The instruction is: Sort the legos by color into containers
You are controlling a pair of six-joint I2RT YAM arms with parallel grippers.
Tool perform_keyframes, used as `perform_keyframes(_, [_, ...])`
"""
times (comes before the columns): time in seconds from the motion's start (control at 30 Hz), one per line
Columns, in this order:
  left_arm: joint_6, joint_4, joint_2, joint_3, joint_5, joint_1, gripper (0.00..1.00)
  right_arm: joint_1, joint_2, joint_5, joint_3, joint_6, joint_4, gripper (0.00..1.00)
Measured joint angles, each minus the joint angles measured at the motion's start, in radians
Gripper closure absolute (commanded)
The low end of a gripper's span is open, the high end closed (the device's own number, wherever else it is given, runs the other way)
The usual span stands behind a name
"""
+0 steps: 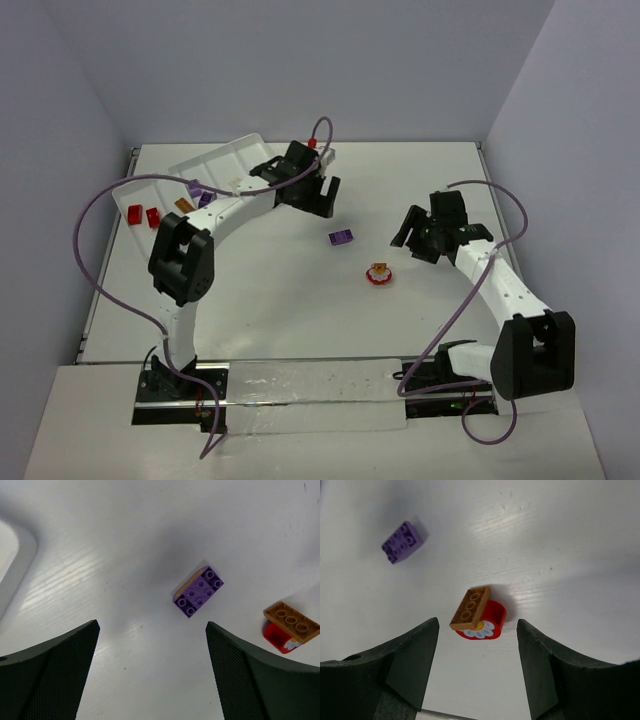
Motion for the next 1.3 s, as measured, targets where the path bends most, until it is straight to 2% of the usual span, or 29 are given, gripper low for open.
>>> perform_keyframes(0.3, [0.153, 0.018, 0.152, 0.052, -0.076, -0.154, 0.01, -0.002, -0.076, 0.054, 0.110, -0.009, -0.046, 0.28])
perform_keyframes(0.63, [0.186, 0.025, 0.274, 0.151, -0.184, -0.171, 0.03, -0.009, -0.085, 0.061, 0.121, -0.023, -0.081, 0.27])
perform_keyframes(1.0, [0.198, 0.031, 0.312, 0.171, -0.191, -0.173, 0.32, -0.016, -0.103, 0.059, 0.122, -0.027, -0.085, 0.27])
perform_keyframes(1.03, [0.196, 0.031, 0.312, 0.170, -0.191, -0.174, 0.33, -0.016, -0.103, 0.058, 0.122, -0.027, -0.086, 0.27])
perform_keyframes(1.23, [0.188, 0.030, 0.312, 0.158, -0.191, -0.174, 0.55, -0.018, -0.103, 0.051, 0.122, -0.026, -0.085, 0.27])
perform_keyframes(1.3, [0.180, 0.034, 0.311, 0.149, -0.191, -0.174, 0.66, -0.018, -0.103, 0.046, 0.122, -0.026, -0.085, 0.27])
